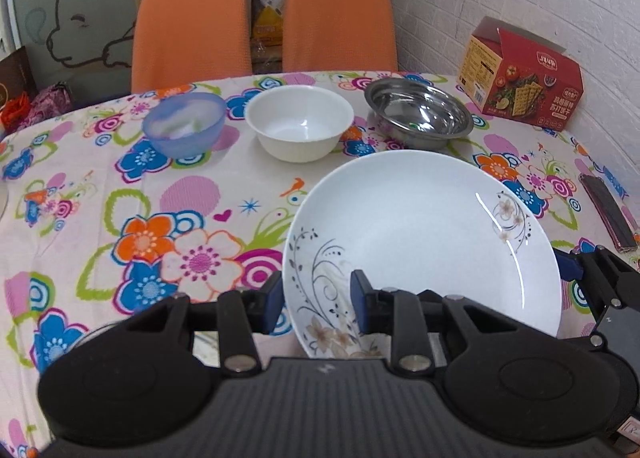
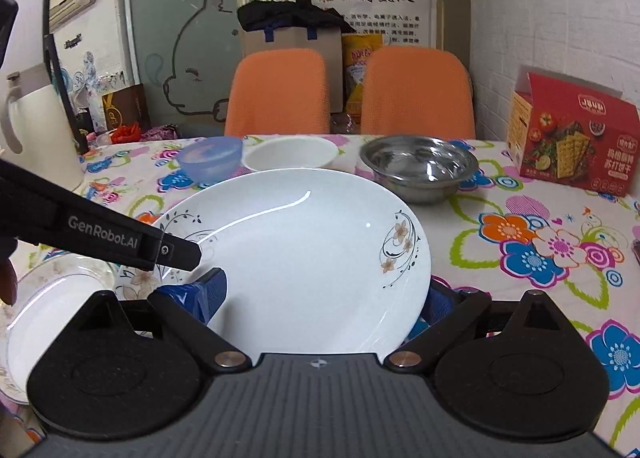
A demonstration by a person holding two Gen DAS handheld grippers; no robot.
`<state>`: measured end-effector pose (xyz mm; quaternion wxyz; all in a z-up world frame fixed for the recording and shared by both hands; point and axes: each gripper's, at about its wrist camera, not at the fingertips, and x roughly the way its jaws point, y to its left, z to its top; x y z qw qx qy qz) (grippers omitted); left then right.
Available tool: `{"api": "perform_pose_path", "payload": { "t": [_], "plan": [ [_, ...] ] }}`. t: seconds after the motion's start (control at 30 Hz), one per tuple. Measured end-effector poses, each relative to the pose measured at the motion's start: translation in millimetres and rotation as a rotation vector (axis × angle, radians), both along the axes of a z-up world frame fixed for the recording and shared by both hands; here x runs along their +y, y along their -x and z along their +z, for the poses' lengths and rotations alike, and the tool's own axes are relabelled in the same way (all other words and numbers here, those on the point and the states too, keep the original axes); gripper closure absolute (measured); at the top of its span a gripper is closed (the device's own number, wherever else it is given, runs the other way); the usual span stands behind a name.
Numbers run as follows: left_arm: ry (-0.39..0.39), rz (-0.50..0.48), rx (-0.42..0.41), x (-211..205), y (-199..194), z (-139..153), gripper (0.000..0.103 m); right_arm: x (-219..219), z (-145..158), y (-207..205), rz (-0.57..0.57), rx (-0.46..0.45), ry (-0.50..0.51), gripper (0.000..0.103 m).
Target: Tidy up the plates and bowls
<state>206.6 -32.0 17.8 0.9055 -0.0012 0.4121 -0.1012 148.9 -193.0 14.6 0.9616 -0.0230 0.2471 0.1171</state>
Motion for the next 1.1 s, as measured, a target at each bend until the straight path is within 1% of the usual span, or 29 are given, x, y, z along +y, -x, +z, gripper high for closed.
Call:
{"api": "perform_pose_path", "payload": {
  "t": [0.13, 0.23, 0.37, 0.5, 0.6, 0.67, 0.7, 0.83, 0.9, 1.03, 1.1],
  "plan": [
    [-0.007, 0.062, -0.042, 39.9, 29.5, 15.1, 0.075, 38.3, 11.6, 18.4, 0.078, -0.053, -0.003, 0.018],
    [-0.031, 0.125, -0.057, 75.3, 52.0, 19.5, 0.075, 70.7, 11.0, 26.7, 0.144, -0.063, -0.011, 0.018],
    [-0.066, 0.201, -0.048, 116.0, 75.0, 14.9, 0.075, 109.0, 1.6, 32.8, 0.23, -0.023, -0.037, 0.018],
    [-0.076, 0.258, -0.014, 146.5, 92.1, -2.6, 0.075, 135.9, -12.4, 38.1, 0.281, 0.027, -0.033, 0.018],
    [-0.059, 0.275, 0.017, 158.0, 96.3, -18.1, 0.075, 145.9, -20.7, 43.0, 0.29, 0.052, -0.016, 0.018],
    [-0.041, 0.27, 0.032, 161.0, 95.9, -26.8, 0.075, 147.1, -25.0, 43.6, 0.277, 0.064, -0.006, 0.018],
    [-0.032, 0.261, 0.024, 160.7, 97.6, -28.8, 0.075, 147.4, -26.8, 44.6, 0.266, 0.066, 0.003, 0.017],
    [-0.066, 0.254, -0.013, 155.6, 100.9, -32.2, 0.075, 148.5, -27.5, 46.0, 0.264, 0.056, 0.011, 0.016],
    [-0.07, 0.253, -0.024, 155.0, 101.9, -32.3, 0.075, 151.4, -29.2, 46.6, 0.259, 0.055, 0.019, 0.016],
    [-0.061, 0.259, -0.041, 158.2, 102.4, -32.6, 0.075, 149.0, -28.1, 47.2, 0.242, 0.055, -0.003, 0.017],
    [-0.06, 0.273, -0.062, 159.6, 104.7, -30.3, 0.073, 148.4, -26.7, 47.0, 0.227, 0.056, -0.014, 0.017]
  ]
}}
